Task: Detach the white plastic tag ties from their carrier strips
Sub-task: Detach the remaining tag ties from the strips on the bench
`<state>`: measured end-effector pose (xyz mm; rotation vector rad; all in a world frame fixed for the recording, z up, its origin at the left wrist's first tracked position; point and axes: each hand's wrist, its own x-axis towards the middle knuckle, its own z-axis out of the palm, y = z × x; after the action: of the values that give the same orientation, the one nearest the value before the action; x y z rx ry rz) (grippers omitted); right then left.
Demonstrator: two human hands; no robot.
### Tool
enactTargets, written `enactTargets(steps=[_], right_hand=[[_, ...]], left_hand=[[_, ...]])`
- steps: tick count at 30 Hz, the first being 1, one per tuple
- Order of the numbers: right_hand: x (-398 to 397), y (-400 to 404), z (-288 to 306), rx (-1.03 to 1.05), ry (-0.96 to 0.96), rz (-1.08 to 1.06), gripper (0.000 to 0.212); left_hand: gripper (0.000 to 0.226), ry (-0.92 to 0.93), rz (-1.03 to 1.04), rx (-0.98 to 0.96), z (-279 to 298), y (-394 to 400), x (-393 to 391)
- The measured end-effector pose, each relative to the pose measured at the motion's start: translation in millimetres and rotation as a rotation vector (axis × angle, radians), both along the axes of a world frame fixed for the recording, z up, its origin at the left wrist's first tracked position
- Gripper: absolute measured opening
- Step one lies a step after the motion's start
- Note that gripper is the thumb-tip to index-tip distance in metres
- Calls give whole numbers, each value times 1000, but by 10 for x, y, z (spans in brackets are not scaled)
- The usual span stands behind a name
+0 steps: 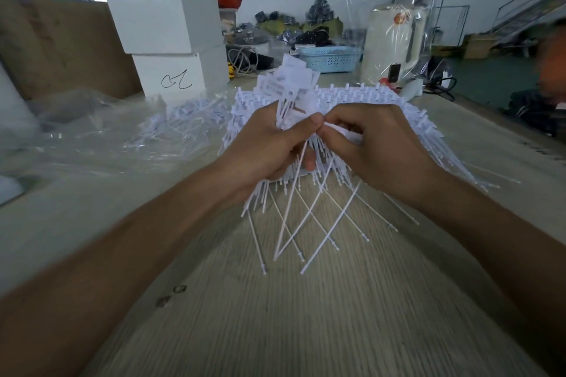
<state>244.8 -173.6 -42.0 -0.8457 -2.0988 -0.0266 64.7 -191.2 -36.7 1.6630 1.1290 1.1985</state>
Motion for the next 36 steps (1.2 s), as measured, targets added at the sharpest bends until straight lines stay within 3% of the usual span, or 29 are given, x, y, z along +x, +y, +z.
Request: enactTargets(steps=[2, 8, 18, 23, 26, 29, 33, 36], right_hand=[[18, 23, 2, 18, 16, -30, 16], [33, 38, 27, 59, -9, -45, 15], [61, -2, 100, 205, -212, -52, 18], [72, -42, 106, 233, -262, -80, 15], [66, -21, 121, 40, -75, -14, 24], [47, -13, 146, -309, 131, 102, 33], [-20, -83, 85, -518, 497, 294, 25], [-114, -109, 25, -614, 636, 380, 27]], left_hand=[[16, 16, 3, -15, -8, 6, -10], [36, 61, 5, -50, 35, 11, -30], [36, -108, 57, -58, 74, -18, 5], [31, -162, 317, 1, 98, 68, -120], [31, -150, 447, 111, 163, 164, -362], [29, -80, 291, 156, 124, 162, -359], [24, 35, 100, 259, -6, 23, -79], [29, 15, 90, 309, -49, -32, 29]])
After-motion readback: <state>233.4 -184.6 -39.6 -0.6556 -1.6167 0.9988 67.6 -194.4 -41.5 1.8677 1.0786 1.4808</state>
